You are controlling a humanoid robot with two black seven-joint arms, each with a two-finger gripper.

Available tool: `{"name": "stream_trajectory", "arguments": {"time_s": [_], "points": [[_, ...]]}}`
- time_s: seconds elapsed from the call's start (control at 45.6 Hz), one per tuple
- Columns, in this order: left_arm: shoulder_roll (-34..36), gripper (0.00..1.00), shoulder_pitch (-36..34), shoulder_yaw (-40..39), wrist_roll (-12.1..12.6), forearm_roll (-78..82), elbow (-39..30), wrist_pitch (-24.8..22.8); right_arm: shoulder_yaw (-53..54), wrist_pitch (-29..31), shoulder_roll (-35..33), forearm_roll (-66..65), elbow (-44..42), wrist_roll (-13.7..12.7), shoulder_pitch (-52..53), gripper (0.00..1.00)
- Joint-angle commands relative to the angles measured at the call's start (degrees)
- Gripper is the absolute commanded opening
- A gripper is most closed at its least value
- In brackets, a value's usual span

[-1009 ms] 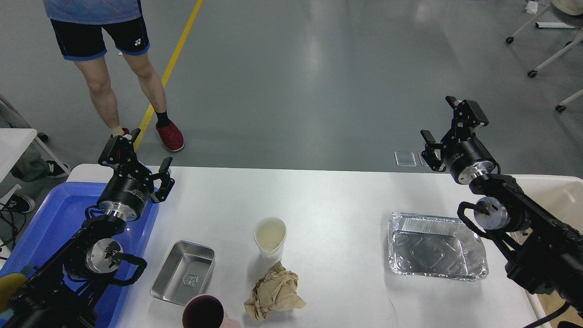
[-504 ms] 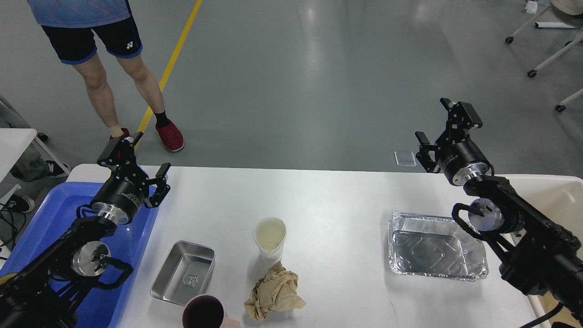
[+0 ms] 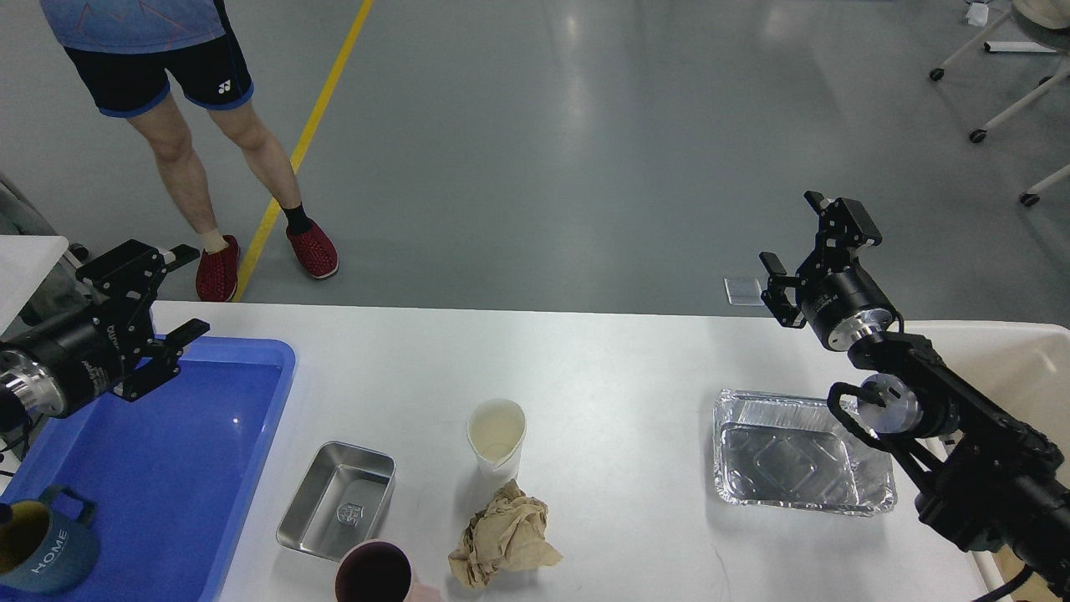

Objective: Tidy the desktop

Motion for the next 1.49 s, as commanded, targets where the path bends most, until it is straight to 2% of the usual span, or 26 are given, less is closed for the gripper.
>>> {"name": "stream_trajectory", "arguments": {"time_s": [0.0, 0.11, 0.285, 0.417, 0.548, 0.745, 1.118, 1.359, 1.469], "points": [[8.76, 0.96, 0.04, 2.45, 0.87, -0.01, -5.6, -1.32, 0.0, 0.0, 0.05, -0.11, 0.02, 0.0, -0.35, 1.0], [14.83, 0.96, 0.04, 5.17, 2.36, 0.07, -8.59, -1.5, 0.0, 0.0, 0.05, -0.11, -0.07, 0.0, -0.35, 1.0], [21.51, 0.96, 0.13, 9.92, 3.77, 0.42, -9.65, -1.76, 0.08, 0.0, 0.05, -0.11, -0.16, 0.0, -0.44, 1.0], [27.31, 0.95, 0.65, 12.3, 3.86, 0.95, -11.67, -4.74, 0.0, 0.0, 0.14, -0.11, -0.16, 0.0, -0.7, 1.0], [31.89, 0.95, 0.92, 12.65, 3.86, 0.95, -12.02, -10.81, 0.09, 0.0, 0.84, -0.11, -0.33, 0.0, -0.53, 1.0], [34.35, 0.95, 1.09, 12.83, 3.77, 1.04, -12.02, -12.22, 0.09, 0.0, 1.02, -0.11, -0.42, 0.0, -0.61, 1.0], [32.16, 0.95, 2.5, 12.56, 3.86, 3.06, -12.11, -12.22, 0.17, 0.09, 1.11, -0.11, -0.42, 0.0, -0.7, 1.0], [16.0, 0.95, 2.06, 12.65, 4.21, 15.79, -13.52, -12.57, 0.0, 0.09, 3.04, -0.2, -1.12, 0.0, -0.61, 1.0], [8.0, 0.95, 2.06, 12.74, 6.84, 23.26, -13.43, -12.66, 0.0, 0.09, 3.13, -0.2, -1.13, 0.0, -0.61, 1.0]]}}
